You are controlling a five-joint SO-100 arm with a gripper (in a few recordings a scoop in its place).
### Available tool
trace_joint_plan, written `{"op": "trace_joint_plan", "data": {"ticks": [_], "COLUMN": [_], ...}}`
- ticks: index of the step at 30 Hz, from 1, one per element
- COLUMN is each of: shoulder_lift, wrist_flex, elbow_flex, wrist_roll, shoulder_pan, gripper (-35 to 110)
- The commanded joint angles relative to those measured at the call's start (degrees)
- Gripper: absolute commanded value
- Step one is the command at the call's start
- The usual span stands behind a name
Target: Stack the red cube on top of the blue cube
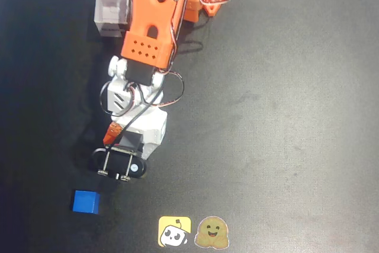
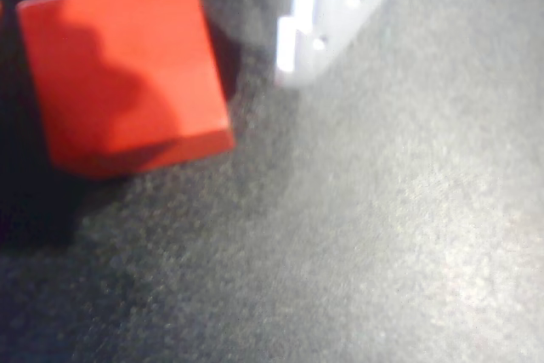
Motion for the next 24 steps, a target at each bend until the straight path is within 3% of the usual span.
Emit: {"op": "trace_joint_plan", "data": {"ticks": [1, 24], "shoulder_lift": [-0.4, -3.1], "wrist_flex": [-1.8, -3.3], "elbow_flex": [0.5, 1.5], "wrist_roll": [-0.8, -1.8], "shoulder_pan": [-0.1, 2.4], "gripper": [25, 19]}}
